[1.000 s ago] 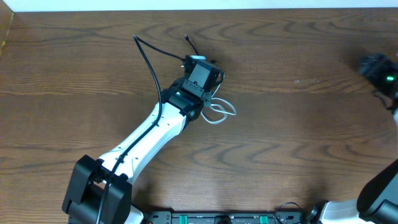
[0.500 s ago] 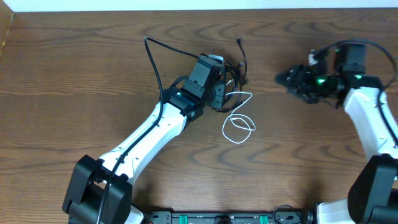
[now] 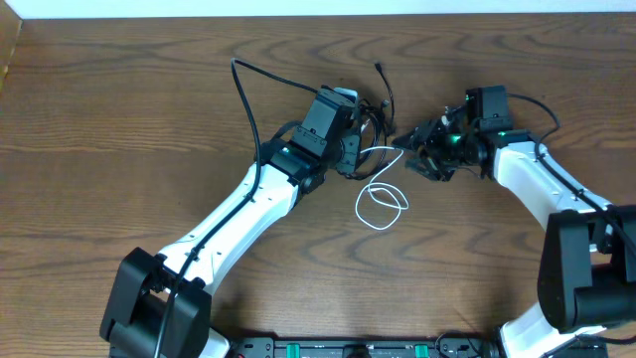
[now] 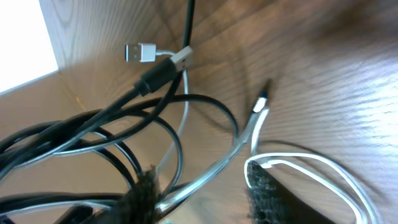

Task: Untangle cables
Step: 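Bring the right gripper back to the bundle beside the left gripper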

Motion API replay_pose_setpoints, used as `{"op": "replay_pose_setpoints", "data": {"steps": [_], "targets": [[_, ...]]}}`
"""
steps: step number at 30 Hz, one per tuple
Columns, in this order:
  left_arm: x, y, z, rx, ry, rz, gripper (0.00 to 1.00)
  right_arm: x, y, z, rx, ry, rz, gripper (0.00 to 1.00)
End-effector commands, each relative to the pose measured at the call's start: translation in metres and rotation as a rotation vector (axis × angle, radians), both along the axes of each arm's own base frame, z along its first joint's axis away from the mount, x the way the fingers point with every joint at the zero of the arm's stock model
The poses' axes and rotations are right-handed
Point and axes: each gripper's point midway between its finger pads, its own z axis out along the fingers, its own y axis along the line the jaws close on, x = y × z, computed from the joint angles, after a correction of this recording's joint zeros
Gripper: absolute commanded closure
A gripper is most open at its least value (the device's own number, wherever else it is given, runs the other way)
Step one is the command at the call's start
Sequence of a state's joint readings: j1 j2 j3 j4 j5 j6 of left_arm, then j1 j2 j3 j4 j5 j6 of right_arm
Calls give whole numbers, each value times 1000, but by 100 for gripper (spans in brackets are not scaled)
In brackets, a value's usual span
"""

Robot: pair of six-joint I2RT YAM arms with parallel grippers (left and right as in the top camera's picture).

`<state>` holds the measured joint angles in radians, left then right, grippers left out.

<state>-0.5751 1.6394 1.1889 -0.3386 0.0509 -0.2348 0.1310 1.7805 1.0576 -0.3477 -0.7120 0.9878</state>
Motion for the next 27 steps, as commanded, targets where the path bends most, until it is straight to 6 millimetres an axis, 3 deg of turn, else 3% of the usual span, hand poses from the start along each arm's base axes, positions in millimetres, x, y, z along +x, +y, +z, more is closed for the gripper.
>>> {"op": "replay_pose_setpoints", "data": {"steps": [1,3,8,10,14,18,24,27], "targets": [[1,-1,17,-21,-37,-14,92,-2,14,-6,34,79,-45,77],[1,-1,17,-20,-38,-14,92,-3,16,-6,34,78,-37,99],[8,11,17,32,-68,35,92,-1,5,-12,-38,11,7,99],[14,23,17,84,-97,87,93,3,-19,-22,-132,2,-31,99],[22,48,19,194,-146,187,92,-2,-104,-43,-414,85,-215,99],[24,62,21,254,-170,238,92,-12,-156,-38,-514,114,-287,99],[25,64,22,259,-174,245,92,-17,-197,-20,-552,63,-306,99],[25,66,22,267,-179,253,92,-14,-191,-13,-509,1,-237,99]]}}
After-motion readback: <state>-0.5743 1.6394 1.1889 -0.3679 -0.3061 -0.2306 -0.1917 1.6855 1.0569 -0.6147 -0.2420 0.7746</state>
